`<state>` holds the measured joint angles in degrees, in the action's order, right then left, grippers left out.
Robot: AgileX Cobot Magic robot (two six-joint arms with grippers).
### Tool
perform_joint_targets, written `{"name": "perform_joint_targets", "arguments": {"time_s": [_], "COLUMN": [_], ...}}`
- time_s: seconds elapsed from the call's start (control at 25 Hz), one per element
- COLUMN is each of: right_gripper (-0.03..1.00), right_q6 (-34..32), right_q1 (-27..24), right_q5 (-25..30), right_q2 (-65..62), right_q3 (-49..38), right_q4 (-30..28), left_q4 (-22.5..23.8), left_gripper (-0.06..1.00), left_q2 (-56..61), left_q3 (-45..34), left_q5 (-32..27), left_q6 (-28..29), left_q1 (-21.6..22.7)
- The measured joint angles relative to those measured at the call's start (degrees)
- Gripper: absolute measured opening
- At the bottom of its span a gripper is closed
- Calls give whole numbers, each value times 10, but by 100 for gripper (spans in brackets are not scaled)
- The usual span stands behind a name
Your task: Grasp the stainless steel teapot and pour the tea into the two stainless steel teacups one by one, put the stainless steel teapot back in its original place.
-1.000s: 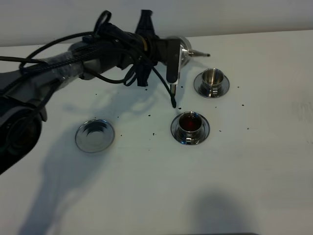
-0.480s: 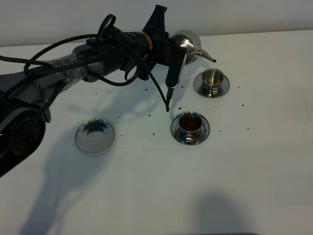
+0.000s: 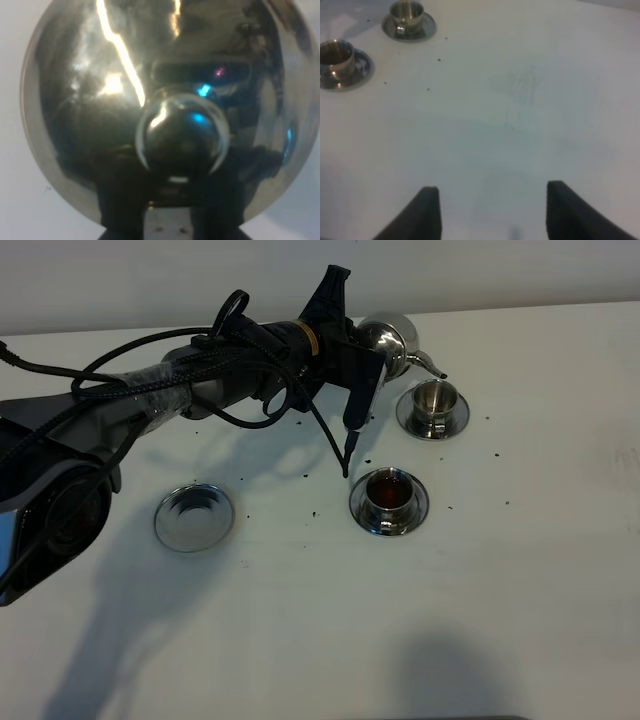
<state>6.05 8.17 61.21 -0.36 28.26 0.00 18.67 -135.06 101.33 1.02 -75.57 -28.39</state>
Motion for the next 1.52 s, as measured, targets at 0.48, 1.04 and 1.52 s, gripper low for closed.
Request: {"name": "perform_joint_targets", "arguments": {"time_s": [0.48,1.04,1.52], "right_gripper": [46,46,46], "right_q6": [0,0,0], "right_q1": [0,0,0], "right_q5": [0,0,0], "right_q2": [0,0,0], "right_q3": [0,0,0], "right_q4": [0,0,0], "left_q4": [1,0,0], "left_gripper": [22,22,22], "left_q2": [0,-2,-12], "left_q3": [0,0,0], "left_q5": [3,43,65], "left_q6": [-90,-135,-174], "left_q1": [14,13,13]}}
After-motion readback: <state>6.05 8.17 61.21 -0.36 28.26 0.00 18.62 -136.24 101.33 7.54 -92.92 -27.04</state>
